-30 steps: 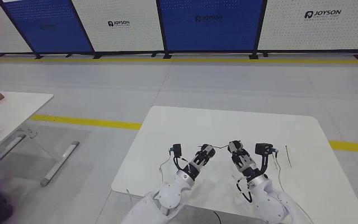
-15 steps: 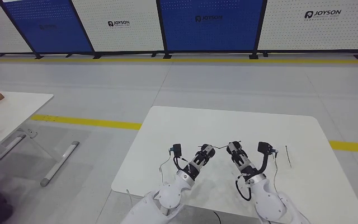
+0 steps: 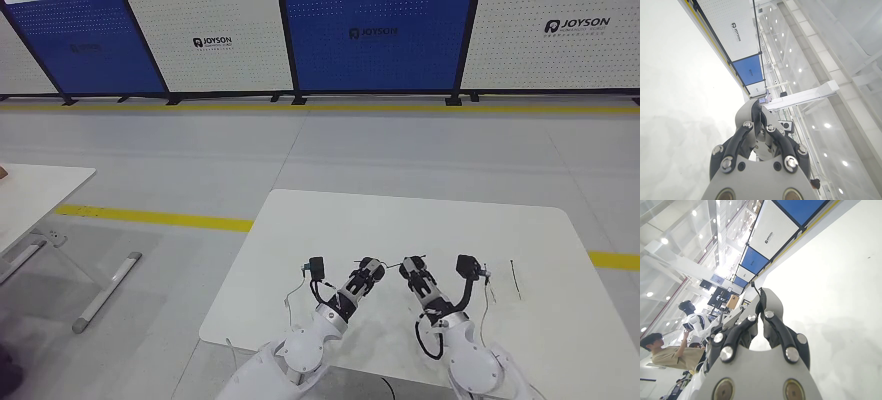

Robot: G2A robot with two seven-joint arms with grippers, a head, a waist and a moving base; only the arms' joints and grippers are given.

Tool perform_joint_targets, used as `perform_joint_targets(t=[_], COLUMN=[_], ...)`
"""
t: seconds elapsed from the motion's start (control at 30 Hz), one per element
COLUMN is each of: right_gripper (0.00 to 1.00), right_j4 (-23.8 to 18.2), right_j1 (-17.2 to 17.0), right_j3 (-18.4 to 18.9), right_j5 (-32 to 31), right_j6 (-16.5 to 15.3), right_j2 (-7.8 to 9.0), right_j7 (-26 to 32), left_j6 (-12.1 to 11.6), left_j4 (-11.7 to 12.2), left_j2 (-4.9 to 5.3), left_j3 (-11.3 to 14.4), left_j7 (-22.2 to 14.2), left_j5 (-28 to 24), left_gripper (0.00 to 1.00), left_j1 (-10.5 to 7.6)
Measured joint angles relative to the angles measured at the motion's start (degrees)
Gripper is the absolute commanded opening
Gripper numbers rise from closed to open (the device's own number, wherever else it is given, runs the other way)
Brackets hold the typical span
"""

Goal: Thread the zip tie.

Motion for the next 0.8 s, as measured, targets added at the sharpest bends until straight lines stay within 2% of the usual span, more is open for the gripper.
perform_joint_targets(t=[0.1, 0.3, 0.57, 0.8], right_gripper=[0.00, 0.00, 0.00, 0.00], right_j4=[0.01, -0.02, -0.06, -0.11], right_j1=[0.05, -0.05, -0.26, -0.39], right_j3=[-0.06, -0.02, 0.09, 0.98], right_j5=[-0.07, -2.56, -1.97, 2.66], right_j6=[0.50, -0.87, -0.97, -2.03], right_j2=[-0.22, -0.27, -0.31, -0.52], right_j7=[-0.73, -0.43, -0.10, 3.54], left_j6=[0.00, 0.00, 0.44, -1.43], left_j4=[0.00, 0.00, 0.42, -0.05], left_j2=[0.00, 0.00, -0.27, -0.42], left_j3=[0.00, 0.00, 0.17, -0.52], left_j7=[0.00, 0.00, 0.21, -6.10], left_j5=[0.00, 0.00, 1.37, -6.12], left_gripper=[0.00, 0.00, 0.00, 0.00], left_j1=[0.00, 0.00, -0.22, 0.00])
